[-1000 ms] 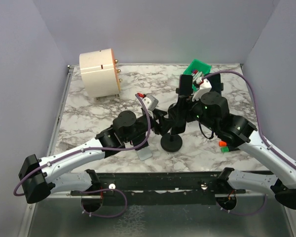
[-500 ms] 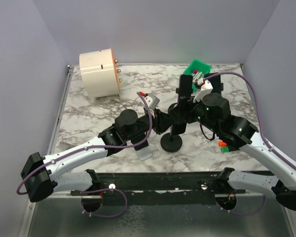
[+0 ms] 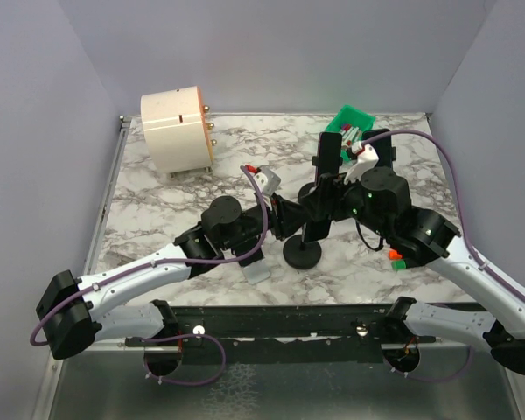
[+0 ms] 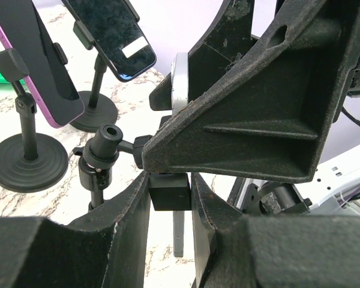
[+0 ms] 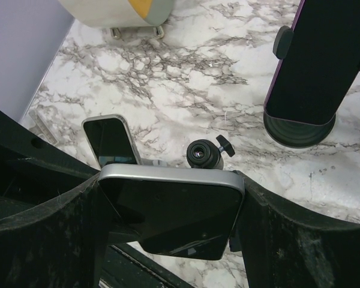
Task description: Remove the phone from the phone stand
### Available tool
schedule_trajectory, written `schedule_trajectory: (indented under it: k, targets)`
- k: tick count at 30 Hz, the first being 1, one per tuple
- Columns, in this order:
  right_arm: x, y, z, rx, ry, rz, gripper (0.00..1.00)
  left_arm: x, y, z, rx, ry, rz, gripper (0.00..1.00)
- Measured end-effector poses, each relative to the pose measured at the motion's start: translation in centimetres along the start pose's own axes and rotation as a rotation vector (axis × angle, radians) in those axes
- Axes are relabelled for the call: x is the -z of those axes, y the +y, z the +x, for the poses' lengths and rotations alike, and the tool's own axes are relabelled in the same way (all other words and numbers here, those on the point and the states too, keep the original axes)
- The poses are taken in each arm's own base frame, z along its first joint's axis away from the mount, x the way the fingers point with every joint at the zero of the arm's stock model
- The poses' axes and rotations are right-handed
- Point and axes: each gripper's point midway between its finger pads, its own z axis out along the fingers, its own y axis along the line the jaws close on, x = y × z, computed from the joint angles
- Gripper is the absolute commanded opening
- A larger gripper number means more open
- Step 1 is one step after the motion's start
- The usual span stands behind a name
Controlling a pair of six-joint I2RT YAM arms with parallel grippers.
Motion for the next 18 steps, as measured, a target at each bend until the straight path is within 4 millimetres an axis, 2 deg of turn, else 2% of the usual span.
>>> schedule_trajectory:
  k: [2, 5, 7, 8, 18]
  targets:
    - [0.11, -0.03, 0.05, -0.001, 0.002, 0.0, 0.71, 0.0, -0.05, 0.02, 0.0, 0.0, 0.003, 0.0]
    - [0.18, -0.03, 0.17, -0.002, 0.007, -0.001, 0.82, 0.01, -0.06, 0.07, 0.002, 0.0, 0.005, 0.0]
    - [0.2, 0.0, 0.24, -0.006, 0.01, -0.003, 0.97, 0.02, -0.05, 0.14, 0.004, 0.0, 0.005, 0.0]
    - [0.21, 0.06, 0.24, -0.009, 0.01, -0.005, 1.0, 0.04, -0.03, 0.24, 0.005, 0.003, 0.005, 0.0]
    - [0.91, 0.24, -0.28, -0.031, -0.01, -0.018, 1.0, 0.12, -0.34, 0.79, 0.02, 0.012, 0.024, 0.0]
